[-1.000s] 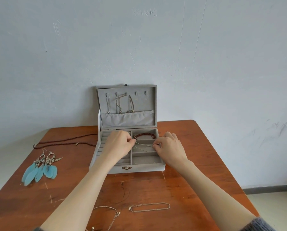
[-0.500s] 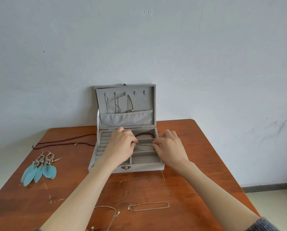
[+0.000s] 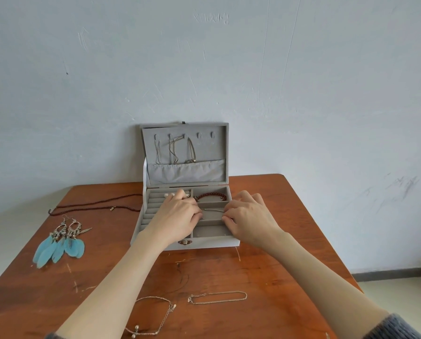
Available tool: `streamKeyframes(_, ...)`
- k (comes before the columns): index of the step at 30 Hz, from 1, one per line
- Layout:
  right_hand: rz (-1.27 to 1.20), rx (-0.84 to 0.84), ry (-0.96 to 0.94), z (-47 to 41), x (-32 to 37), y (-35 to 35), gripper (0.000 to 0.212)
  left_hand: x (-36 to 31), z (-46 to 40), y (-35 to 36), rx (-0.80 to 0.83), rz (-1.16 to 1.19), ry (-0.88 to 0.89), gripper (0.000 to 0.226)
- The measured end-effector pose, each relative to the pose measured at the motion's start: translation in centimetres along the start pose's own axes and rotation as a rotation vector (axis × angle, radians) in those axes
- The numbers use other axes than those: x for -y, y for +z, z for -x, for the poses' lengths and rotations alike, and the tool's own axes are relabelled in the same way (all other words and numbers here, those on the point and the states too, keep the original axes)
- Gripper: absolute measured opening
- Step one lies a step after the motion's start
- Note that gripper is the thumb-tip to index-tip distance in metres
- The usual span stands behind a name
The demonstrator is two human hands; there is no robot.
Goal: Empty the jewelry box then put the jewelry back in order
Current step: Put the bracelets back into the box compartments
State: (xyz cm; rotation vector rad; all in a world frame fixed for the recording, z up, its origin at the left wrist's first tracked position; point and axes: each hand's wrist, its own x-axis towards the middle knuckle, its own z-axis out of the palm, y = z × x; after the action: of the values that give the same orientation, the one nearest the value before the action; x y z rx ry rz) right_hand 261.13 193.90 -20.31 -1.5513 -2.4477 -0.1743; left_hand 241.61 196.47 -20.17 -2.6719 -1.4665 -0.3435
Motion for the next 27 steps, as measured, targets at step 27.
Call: streamKeyframes(27,-0.43,-0.09,0.099,9.2,13.3,-0.8,0.024,-1.3,16.0,-4.7,0.171,0.333,-0.353,0.013)
